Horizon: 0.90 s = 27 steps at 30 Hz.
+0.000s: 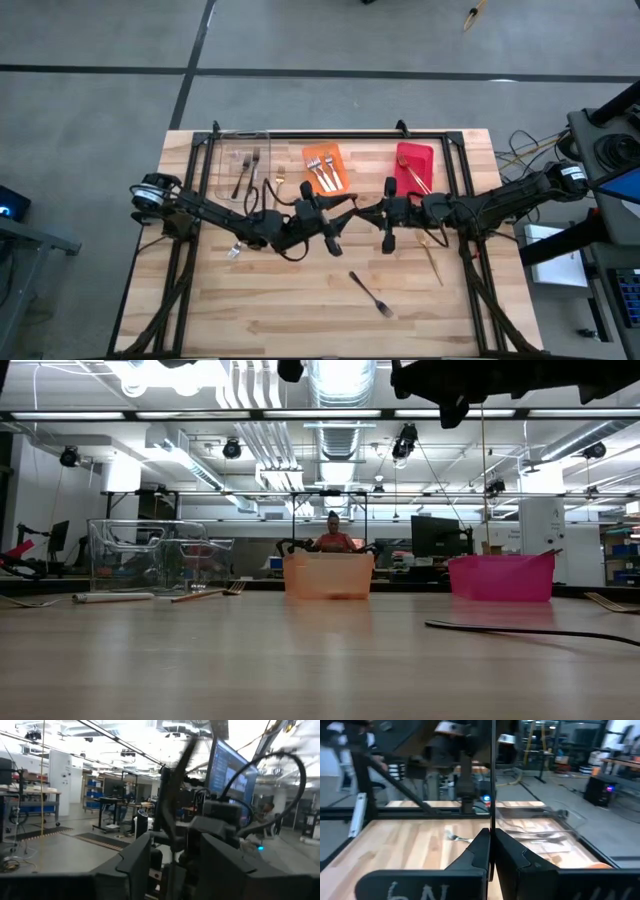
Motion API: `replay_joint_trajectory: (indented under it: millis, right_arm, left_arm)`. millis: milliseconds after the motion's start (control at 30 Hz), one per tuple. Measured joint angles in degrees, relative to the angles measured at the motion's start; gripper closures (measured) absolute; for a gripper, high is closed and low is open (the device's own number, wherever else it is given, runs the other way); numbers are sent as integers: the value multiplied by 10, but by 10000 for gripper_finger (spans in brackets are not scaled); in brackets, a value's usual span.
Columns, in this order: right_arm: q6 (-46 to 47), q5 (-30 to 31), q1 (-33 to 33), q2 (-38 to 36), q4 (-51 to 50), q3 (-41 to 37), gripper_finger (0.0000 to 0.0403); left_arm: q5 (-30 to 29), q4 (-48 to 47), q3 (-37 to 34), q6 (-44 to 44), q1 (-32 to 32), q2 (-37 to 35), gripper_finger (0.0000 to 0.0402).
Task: Sort silverware by color (type)
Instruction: Put the left black fork into the transparent bin
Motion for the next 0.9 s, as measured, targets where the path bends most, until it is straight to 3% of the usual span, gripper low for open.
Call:
replay_joint_trajectory:
  millis: [133,400,633,800,900]
  right_arm:
    - [7,35,0,0,0,-1,394]
    - [-25,131,0,0,-1,-8,394]
    - [-33,140,0,0,0,-8,394]
    - [-41,141,0,0,-1,-9,394]
    - [-47,141,0,0,-2,-9,394]
  left_arm:
    - [-1,-17,0,36,0,0,238]
    - [-102,-30,0,51,1,2,237]
    - [-101,-22,11,27,11,38,237]
    - [-106,-17,67,57,15,77,237]
    - [-160,-19,117,100,14,102,237]
